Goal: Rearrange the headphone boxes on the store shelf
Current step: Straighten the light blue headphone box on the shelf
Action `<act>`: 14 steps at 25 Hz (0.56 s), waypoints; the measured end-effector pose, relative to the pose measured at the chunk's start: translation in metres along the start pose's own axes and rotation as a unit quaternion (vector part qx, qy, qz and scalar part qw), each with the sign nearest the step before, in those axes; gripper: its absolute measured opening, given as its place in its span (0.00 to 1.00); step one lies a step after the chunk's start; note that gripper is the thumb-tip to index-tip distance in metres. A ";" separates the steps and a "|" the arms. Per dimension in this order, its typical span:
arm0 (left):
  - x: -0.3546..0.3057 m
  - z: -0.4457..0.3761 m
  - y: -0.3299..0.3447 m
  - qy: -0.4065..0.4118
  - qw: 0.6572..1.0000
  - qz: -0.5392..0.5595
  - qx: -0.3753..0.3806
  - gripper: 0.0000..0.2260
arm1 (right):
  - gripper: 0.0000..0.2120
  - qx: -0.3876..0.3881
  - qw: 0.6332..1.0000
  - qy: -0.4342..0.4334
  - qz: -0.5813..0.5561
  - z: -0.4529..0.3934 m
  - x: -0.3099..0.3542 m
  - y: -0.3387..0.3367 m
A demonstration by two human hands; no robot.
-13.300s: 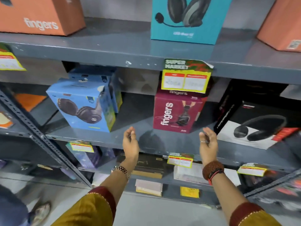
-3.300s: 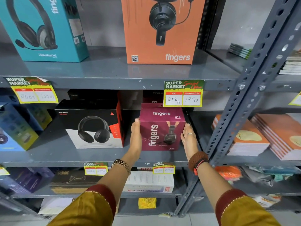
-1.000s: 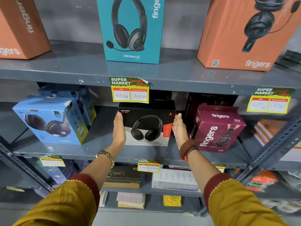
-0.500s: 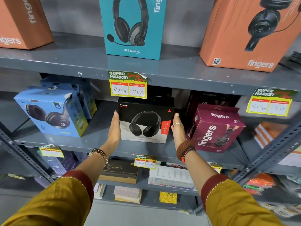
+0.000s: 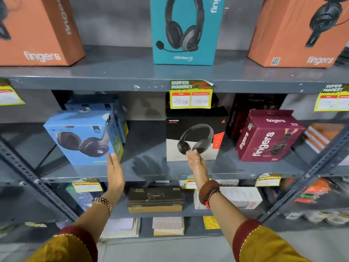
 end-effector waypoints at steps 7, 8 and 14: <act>-0.056 -0.068 -0.129 0.069 0.997 0.010 -0.038 0.28 | 0.22 0.051 0.998 -0.005 -0.031 0.030 -0.004 0.168; -0.062 -0.079 -0.140 0.062 0.998 0.024 -0.019 0.29 | 0.22 0.059 0.998 -0.003 -0.030 0.032 -0.004 0.186; -0.006 -0.193 -0.159 -0.018 0.996 0.002 0.088 0.42 | 0.32 0.072 0.997 0.012 0.033 0.025 0.002 0.263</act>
Point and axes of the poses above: each hand's wrist, its own z-axis away from the middle knuckle, its own y-axis out of the palm, x = y × z, the point moved 8 cm from there along -z, towards the middle knuckle, and after that the axes turned 6 degrees about -y, right-handed, at the moved point
